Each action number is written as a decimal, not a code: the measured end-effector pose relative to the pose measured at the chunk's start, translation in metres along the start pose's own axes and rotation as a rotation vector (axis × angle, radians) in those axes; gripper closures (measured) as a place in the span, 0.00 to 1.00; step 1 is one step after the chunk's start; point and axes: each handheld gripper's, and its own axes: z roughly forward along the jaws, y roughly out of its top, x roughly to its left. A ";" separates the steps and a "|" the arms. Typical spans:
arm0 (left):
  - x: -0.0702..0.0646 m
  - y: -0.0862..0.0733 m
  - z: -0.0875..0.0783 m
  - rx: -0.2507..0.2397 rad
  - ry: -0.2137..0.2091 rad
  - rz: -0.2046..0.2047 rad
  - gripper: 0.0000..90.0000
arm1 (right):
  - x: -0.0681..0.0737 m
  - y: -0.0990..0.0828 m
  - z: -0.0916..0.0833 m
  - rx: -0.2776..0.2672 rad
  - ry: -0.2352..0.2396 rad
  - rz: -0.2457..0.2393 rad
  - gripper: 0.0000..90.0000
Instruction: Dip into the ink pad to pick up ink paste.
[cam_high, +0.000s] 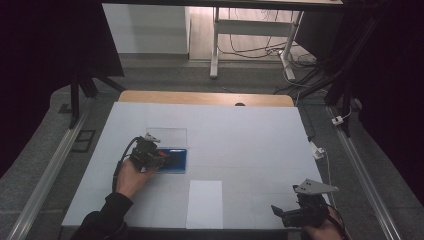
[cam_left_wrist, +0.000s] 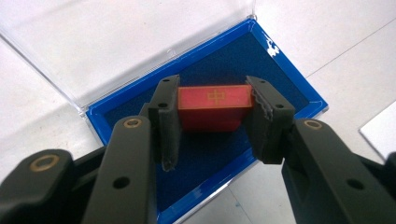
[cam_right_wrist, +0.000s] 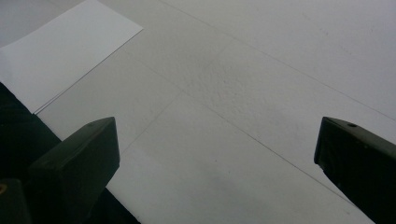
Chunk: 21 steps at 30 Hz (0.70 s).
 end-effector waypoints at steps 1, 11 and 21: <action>0.001 0.000 0.000 -0.004 -0.007 -0.004 0.65 | 0.000 0.000 0.000 -0.001 0.000 -0.001 0.00; 0.001 -0.001 -0.014 -0.061 -0.029 0.005 0.65 | 0.000 0.000 0.000 -0.001 0.001 -0.001 0.00; -0.014 0.002 -0.023 -0.084 -0.045 0.074 0.65 | 0.000 0.000 0.000 -0.006 0.002 0.003 0.00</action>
